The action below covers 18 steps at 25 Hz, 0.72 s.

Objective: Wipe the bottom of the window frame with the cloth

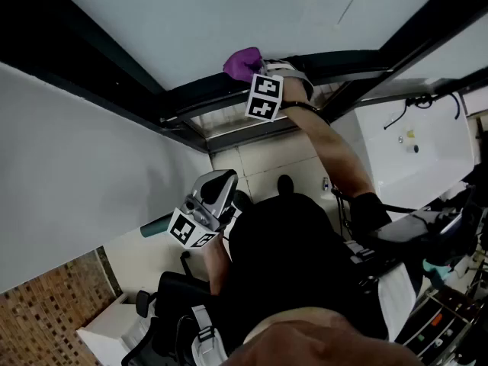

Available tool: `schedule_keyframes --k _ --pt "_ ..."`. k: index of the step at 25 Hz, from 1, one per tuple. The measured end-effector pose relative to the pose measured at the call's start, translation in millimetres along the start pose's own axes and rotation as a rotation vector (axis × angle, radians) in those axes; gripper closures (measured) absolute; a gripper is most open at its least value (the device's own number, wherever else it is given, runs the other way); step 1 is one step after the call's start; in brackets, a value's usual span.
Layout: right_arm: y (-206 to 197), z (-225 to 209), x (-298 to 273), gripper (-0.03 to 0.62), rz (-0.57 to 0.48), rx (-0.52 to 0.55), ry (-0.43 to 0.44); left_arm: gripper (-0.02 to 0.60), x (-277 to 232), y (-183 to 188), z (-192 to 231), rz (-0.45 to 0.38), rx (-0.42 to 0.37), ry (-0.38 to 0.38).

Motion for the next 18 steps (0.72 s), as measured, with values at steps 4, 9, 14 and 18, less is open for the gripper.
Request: schedule_keyframes --k 4,9,14,18 --pt "90.8 9.1 44.0 0.530 -0.498 -0.274 0.317 0.580 28.3 4.2 10.4 -0.017 0.016 0.051" --pt "201.2 33.8 -4.1 0.530 -0.476 -0.204 0.288 0.580 64.9 13.9 14.2 -0.043 -0.009 0.155" --pt "203.4 51.3 -18.1 0.533 -0.430 -0.061 0.195 0.580 78.6 17.0 23.2 -0.045 -0.004 0.179" --pt "149.2 42.7 -17.2 0.533 -0.268 0.097 0.023 0.580 59.3 15.8 28.2 -0.021 -0.009 0.125"
Point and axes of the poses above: the fingertips, and each gripper's own axes: x backward along the fingers, z to its left, y out of its top, the point moved 8 cm from there along x, backward along the fingers, and after that the axes turned 11 degrees about z, right-handed, at the moved point
